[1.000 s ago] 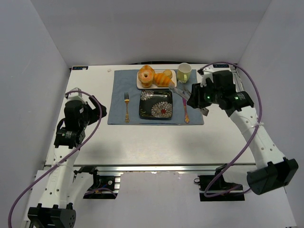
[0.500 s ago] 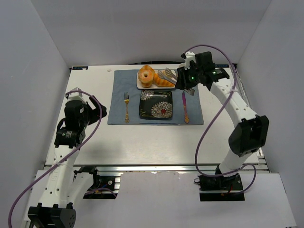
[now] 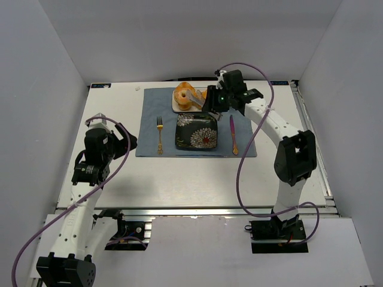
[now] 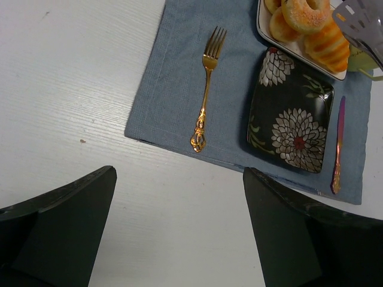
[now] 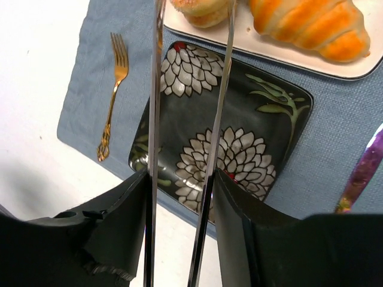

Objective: Place the bread

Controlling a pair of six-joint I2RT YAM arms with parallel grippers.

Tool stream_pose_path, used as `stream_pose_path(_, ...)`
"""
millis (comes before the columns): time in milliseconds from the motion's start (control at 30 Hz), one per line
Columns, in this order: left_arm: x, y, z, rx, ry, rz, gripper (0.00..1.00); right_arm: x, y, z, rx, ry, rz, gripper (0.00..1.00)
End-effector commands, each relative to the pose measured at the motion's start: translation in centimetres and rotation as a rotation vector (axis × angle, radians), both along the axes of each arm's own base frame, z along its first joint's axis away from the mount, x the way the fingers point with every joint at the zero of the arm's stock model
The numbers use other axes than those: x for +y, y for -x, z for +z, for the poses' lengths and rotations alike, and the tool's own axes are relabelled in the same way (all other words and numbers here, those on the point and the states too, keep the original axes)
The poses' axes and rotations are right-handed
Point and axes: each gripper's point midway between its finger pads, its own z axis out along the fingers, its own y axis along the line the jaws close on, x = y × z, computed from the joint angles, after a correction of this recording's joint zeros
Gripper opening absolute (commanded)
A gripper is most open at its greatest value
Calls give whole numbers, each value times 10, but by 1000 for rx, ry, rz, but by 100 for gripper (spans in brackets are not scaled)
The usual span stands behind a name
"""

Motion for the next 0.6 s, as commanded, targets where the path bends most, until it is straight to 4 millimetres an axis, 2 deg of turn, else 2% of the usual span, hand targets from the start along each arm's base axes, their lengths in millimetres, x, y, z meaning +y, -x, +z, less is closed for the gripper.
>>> stream_pose_path(0, -5, -2, 8, -34, 13, -19, 98, 16, -26, 28, -65, -75, -91, 50)
stream_pose_path(33, -5, -1, 8, -33, 13, -19, 98, 20, -27, 23, -51, -75, -96, 50)
stream_pose_path(100, -4, -1, 7, -33, 13, -18, 98, 22, -32, 25, -64, -60, -129, 51)
stream_pose_path(433, -4, 2, 2, -24, 9, -21, 98, 43, -44, 10, -46, -20, -146, 52)
stream_pose_path(567, -3, 2, 3, -27, 7, -17, 98, 42, -45, -3, -23, 20, -153, 53)
